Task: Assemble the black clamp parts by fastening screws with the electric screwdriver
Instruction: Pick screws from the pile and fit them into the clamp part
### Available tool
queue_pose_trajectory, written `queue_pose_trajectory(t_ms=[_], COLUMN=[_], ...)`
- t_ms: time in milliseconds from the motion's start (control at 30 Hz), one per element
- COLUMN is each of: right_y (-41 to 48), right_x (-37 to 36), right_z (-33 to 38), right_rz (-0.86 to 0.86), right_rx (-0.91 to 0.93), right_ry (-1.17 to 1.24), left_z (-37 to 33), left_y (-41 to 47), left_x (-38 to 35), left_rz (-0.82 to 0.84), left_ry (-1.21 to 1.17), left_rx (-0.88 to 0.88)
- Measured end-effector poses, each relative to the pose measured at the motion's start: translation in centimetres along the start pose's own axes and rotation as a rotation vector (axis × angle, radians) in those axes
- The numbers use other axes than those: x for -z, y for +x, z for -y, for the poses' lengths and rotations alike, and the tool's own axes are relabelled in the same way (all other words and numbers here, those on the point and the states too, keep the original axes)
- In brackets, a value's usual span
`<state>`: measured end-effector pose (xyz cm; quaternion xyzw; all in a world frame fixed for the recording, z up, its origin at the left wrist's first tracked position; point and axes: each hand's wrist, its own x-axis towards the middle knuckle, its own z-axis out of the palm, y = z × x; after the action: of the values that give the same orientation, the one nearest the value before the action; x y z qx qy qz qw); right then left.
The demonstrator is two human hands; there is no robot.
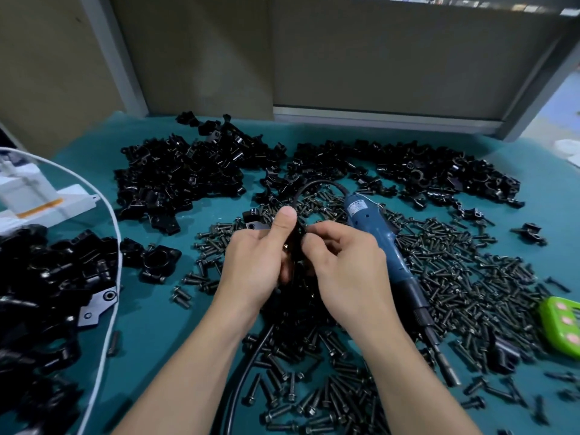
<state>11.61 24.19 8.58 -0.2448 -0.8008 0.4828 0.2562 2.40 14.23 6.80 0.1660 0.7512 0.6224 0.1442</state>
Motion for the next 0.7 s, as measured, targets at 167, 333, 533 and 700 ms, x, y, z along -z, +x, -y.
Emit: queue_pose_trajectory(t_ms=[167, 333, 533, 700], right_y=[-0.21, -0.01, 0.39, 0.33], right_x=[-0.30, -0.21, 0.07, 0.47], right_z=[0.09, -0.23, 0.25, 0.58], right_rz=[0.134, 0.134, 0.082, 0.141], right_rx=[-0.048, -0.089, -0.225, -0.336], right_ry=[0.121, 0.266, 0.576, 0.769], left_z=[0.37, 0.80, 0.39, 0.17], left_y=[-0.30, -0.23, -0.07, 0.00], left_x=[0.34, 0.14, 0.48, 0.61], left_rz=[-0.195, -0.106, 0.006, 0.143], left_ry=[0.358, 0.279, -0.160, -0.064], left_rx=[-0.262, -0.287, -0.206, -0.272])
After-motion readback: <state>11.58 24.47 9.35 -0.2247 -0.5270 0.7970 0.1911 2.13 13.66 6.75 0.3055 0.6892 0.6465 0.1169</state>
